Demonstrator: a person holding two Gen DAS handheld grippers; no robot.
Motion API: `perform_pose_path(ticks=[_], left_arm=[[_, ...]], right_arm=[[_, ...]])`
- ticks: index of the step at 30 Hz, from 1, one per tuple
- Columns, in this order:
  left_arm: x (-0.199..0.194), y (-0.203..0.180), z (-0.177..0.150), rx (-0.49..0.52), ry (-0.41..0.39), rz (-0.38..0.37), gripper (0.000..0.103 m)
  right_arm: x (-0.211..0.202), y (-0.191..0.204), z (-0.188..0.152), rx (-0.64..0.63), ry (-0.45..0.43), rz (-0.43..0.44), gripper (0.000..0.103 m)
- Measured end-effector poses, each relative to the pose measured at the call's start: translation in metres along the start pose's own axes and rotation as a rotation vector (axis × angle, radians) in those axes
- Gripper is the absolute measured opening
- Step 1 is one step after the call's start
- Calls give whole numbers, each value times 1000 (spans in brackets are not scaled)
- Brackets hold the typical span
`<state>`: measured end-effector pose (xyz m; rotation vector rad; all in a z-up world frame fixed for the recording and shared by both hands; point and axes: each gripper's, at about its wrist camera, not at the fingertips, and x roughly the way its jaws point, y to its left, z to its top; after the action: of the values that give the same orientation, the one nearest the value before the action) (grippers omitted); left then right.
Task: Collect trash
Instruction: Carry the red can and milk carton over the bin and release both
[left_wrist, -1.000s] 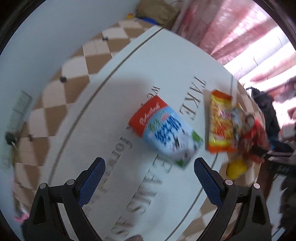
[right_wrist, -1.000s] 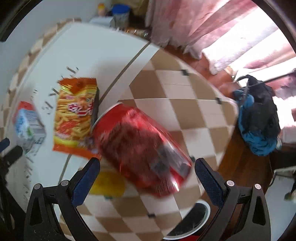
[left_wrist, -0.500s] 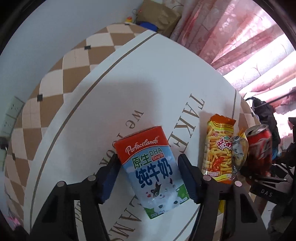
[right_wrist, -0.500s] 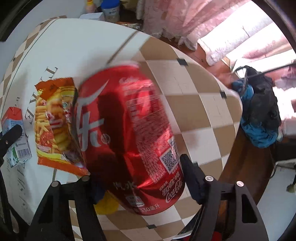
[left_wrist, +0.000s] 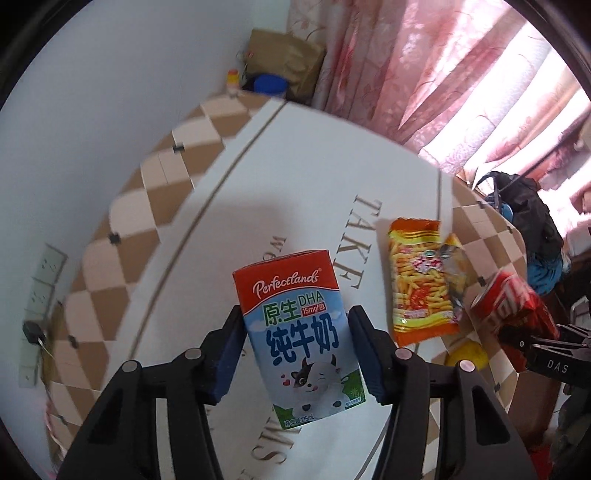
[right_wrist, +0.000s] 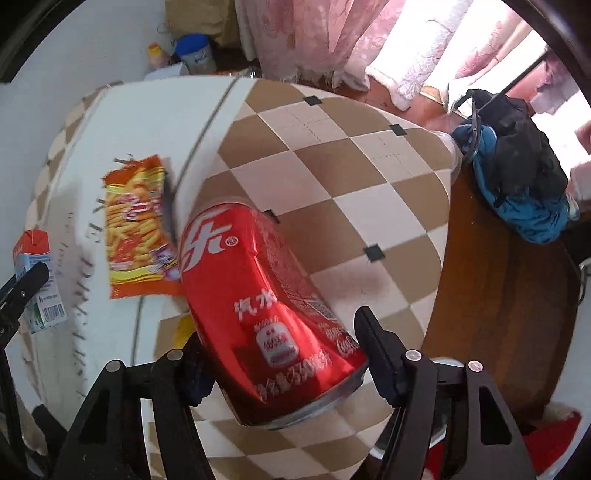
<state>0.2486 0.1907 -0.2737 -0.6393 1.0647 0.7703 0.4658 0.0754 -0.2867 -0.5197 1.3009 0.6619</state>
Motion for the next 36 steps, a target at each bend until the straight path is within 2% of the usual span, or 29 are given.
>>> perform_pose_path(ticks=[6,15,20,26,30,36], left_arm=[[-43,-13,-12,114,-85,34,53],[-80,-22,-36,187,-120,10,52],[-79,-27,-62,215,-84,-19,52],[-60,-35,-104,246,2,-42,52],[-51,-41,-125,266,41,-51,52],[-44,-50,-141,291,69,-50,52]], right_arm=[[-27,9,-35,84,-96,56,69],[-67,17,-85,186,-189,153,69],[-65,14,-130,251,-185,198,69],[-36,9,-186,320,-135,212,69],[-19,7,-209,343,-110,206,69],[-9,4,-226,365,-101,213,69]])
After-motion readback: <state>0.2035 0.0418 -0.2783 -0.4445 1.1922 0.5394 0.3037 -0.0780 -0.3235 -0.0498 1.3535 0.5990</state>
